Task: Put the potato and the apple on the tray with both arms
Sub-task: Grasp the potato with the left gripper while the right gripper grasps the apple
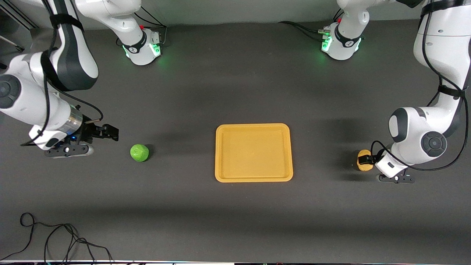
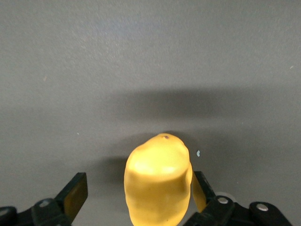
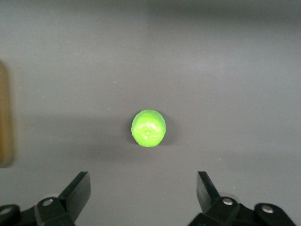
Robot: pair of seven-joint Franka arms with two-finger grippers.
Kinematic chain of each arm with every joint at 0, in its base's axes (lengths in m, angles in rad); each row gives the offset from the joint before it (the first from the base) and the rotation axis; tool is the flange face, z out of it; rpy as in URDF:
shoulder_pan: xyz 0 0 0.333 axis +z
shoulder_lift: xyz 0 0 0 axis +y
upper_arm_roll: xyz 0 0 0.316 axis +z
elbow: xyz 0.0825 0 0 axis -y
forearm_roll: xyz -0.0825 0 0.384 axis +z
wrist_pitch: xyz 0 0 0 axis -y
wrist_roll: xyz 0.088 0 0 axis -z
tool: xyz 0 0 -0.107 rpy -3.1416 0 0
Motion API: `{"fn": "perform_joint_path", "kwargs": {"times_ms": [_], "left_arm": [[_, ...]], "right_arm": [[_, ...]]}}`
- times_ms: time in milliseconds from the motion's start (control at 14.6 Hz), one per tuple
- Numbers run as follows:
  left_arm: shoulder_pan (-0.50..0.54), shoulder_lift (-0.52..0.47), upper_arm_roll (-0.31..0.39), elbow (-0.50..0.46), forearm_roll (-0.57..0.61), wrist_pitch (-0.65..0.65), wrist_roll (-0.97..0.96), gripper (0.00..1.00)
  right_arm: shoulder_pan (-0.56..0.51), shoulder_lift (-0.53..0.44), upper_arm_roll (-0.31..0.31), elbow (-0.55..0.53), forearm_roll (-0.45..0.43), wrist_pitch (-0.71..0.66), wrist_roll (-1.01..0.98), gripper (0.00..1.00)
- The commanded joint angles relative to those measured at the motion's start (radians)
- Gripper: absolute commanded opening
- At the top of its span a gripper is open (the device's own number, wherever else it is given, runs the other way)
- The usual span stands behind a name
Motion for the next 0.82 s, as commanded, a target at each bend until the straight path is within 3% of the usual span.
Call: {"fn": "perform_joint_path", "kwargs": {"times_ms": [0, 137, 206, 275, 412, 618, 756], "left_arm": [[-0.011, -0.05, 0.001, -0.065, 0.009, 0.012, -0.013, 0.89], [-0.035, -0.052, -0.001, -0.065, 0.007, 0.012, -0.077, 0.35], [-0.041, -0.054, -0.001, -0.06, 0.007, 0.008, -0.084, 0.14], [-0.046, -0.061, -0.002, -0.053, 0.009, 0.002, -0.084, 0.03], [-0.047, -0.092, -0.007, -0.053, 0.009, -0.028, -0.084, 0.0], [-0.07, -0.199, -0.022, -0.036, -0.008, -0.198, -0.099, 0.0], [-0.122, -0.251, -0.062, 0.001, -0.048, -0.302, -0.241, 0.0]], "right_arm": [[0.006, 0.004, -0.002, -0.092, 0.044, 0.126, 0.019, 1.0], [0.008, 0.013, -0.002, -0.221, 0.047, 0.306, 0.014, 1.0], [0.008, 0.025, -0.002, -0.295, 0.047, 0.402, 0.007, 1.0], [0.01, 0.037, -0.001, -0.355, 0.045, 0.493, 0.004, 1.0], [0.011, 0.089, -0.001, -0.393, 0.047, 0.579, 0.004, 1.0], [0.013, 0.137, -0.001, -0.389, 0.045, 0.636, 0.004, 1.0], [0.011, 0.174, -0.001, -0.389, 0.039, 0.687, 0.002, 1.0]]}}
